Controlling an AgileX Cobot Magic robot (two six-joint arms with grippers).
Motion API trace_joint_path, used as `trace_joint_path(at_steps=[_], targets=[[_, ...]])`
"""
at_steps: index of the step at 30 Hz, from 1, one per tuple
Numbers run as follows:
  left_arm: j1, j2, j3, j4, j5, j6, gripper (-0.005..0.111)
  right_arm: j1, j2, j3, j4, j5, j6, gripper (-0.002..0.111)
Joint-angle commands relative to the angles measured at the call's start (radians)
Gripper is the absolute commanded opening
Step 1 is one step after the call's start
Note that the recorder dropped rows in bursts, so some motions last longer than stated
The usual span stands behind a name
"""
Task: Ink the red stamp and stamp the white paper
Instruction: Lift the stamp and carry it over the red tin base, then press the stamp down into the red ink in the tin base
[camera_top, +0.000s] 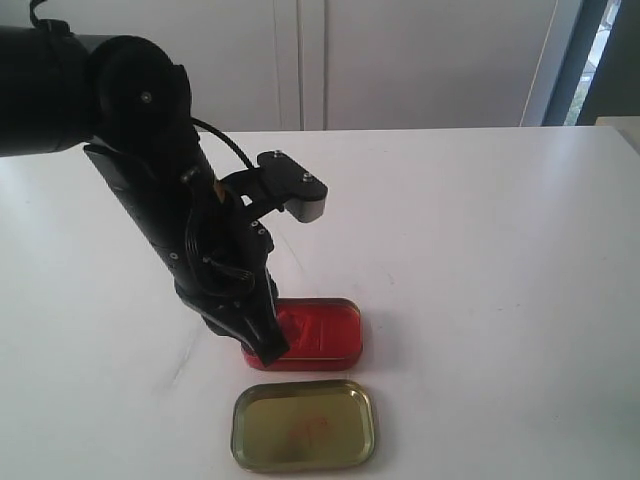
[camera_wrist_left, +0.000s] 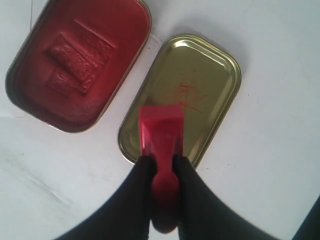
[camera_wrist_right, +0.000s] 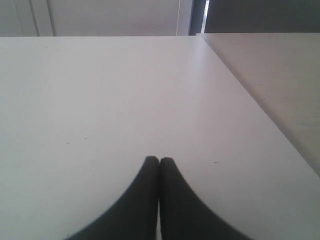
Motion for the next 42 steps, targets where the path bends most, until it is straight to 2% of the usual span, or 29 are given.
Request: trace_joint_path(at_steps=[1, 4, 9, 15, 29, 42], targets=[[0.001, -0.014, -0.005, -0.007, 0.013, 0.040, 0.000, 0.004, -0.004, 0.005, -0.003, -0.015, 0.004, 0.000], [0.001, -0.014, -0.005, -0.005, 0.015, 0.068, 0.000, 0.004, -0.004, 0.005, -0.003, -0.015, 0.004, 0.000], [0.001, 0.005, -0.008, 0.079, 0.025, 0.075, 0.000, 0.004, -0.004, 0.005, -0.003, -0.015, 0.004, 0.000], [0.001, 0.140, -0.157, 0.173, 0.108, 0.079, 0.000, 0.004, -0.004, 0.005, -0.003, -0.015, 0.004, 0.000], [0.001, 0.360, -0.340, 0.173, 0.133, 0.224, 0.000, 0.004, -0.004, 0.005, -0.003, -0.015, 0.004, 0.000], [0.001, 0.446, -0.416, 0.226, 0.109, 0.339, 0.000, 0.004, -0.004, 0.005, -0.001, -0.015, 0.004, 0.000]])
